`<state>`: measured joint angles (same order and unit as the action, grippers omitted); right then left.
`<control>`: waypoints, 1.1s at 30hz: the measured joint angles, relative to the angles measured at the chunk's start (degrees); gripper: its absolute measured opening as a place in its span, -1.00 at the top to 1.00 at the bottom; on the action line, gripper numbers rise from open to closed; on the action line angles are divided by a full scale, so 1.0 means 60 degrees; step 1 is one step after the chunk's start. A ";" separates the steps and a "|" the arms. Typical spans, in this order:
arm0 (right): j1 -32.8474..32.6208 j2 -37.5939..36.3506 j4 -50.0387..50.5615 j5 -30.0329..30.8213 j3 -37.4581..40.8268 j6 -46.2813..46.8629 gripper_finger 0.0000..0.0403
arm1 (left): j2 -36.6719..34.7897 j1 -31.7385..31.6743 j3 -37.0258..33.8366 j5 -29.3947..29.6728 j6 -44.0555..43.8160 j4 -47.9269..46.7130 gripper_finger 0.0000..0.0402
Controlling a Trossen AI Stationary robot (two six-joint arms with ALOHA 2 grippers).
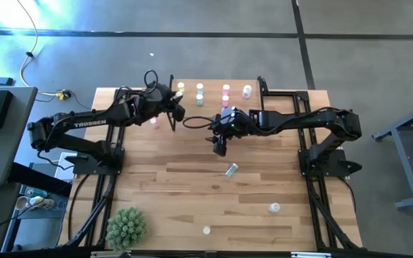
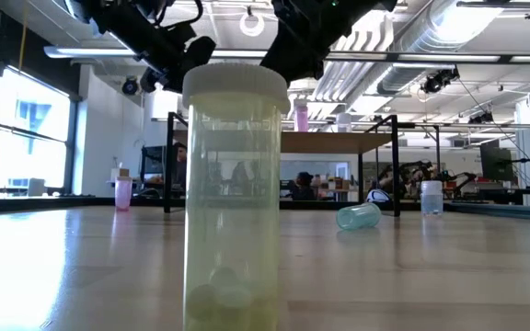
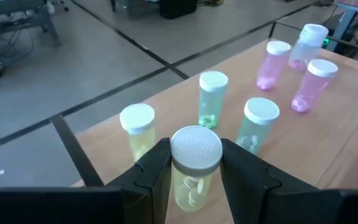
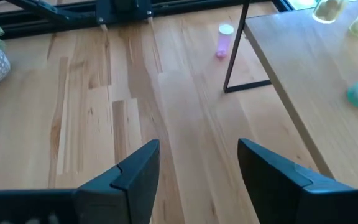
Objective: Pick and place medicine bottles onto shelf by color
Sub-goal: Put the right yellow pill bottle and align it with the other yellow pill bottle on the shelf
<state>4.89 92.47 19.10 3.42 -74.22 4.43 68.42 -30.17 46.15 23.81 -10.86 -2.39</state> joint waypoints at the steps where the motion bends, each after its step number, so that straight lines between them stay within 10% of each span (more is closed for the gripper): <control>1: 0.0000 0.0000 -0.0004 0.0000 0.0000 0.0000 -0.03 | 0.0000 -0.0011 -0.0024 -0.0007 -0.0016 0.0047 0.44; 33: 0.0000 0.0000 -0.0009 0.0004 0.0000 0.0004 -0.03 | 0.0685 -0.0051 -0.0072 0.0041 -0.0522 0.0053 0.44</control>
<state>4.89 92.47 19.05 3.44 -74.22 4.45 72.53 -30.48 45.71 24.06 -13.99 -2.08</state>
